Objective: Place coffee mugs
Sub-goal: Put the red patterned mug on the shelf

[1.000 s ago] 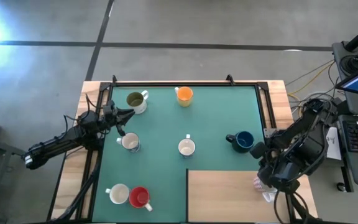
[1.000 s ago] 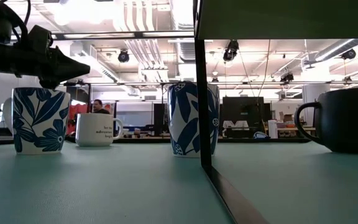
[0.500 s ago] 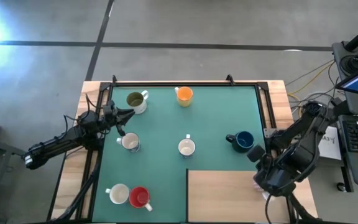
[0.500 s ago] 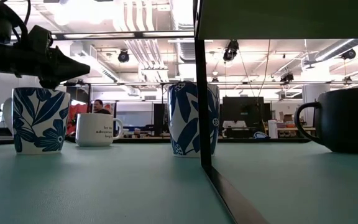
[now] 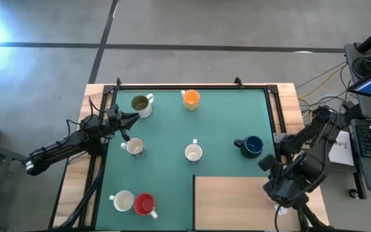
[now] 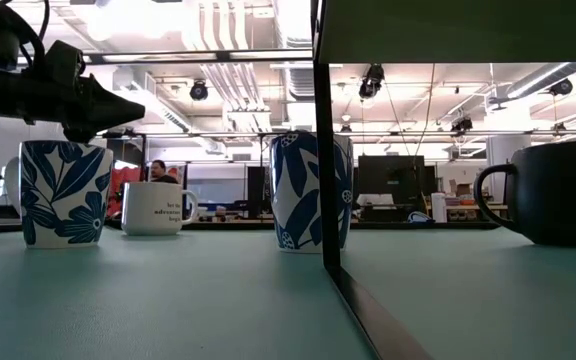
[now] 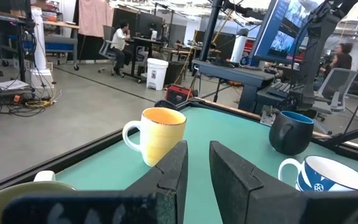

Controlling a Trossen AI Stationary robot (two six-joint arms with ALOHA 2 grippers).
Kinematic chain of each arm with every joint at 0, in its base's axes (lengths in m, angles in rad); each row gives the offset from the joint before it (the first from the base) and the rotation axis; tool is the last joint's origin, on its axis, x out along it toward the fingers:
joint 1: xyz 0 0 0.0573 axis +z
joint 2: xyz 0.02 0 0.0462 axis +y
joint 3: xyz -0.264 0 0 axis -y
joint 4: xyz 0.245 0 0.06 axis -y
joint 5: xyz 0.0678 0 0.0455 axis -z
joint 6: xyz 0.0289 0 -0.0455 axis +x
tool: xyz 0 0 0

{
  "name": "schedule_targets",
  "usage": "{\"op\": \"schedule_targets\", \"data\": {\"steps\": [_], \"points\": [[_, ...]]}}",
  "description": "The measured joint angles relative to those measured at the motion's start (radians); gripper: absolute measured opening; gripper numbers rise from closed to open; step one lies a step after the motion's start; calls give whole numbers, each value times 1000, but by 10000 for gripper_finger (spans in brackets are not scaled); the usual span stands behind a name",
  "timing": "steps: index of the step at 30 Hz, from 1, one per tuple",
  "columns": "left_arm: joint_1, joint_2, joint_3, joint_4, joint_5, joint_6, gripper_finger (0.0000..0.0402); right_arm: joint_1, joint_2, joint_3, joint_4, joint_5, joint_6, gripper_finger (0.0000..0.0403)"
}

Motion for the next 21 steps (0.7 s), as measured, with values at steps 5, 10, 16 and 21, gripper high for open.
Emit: {"op": "schedule_targets", "data": {"steps": [5, 10, 16, 21], "points": [[0, 0, 0, 0, 0, 0, 49, 62, 3, -1, 49, -7, 55, 15], [0, 0, 0, 0, 0, 0, 49, 131, 21, 2, 104, -8, 103, 15], [0, 0, 0, 0, 0, 0, 49, 168, 42, 2, 131, -15, 143, 14], [0, 0, 0, 0, 0, 0, 49, 168, 44, 0, 182, -15, 214, 14]]}}
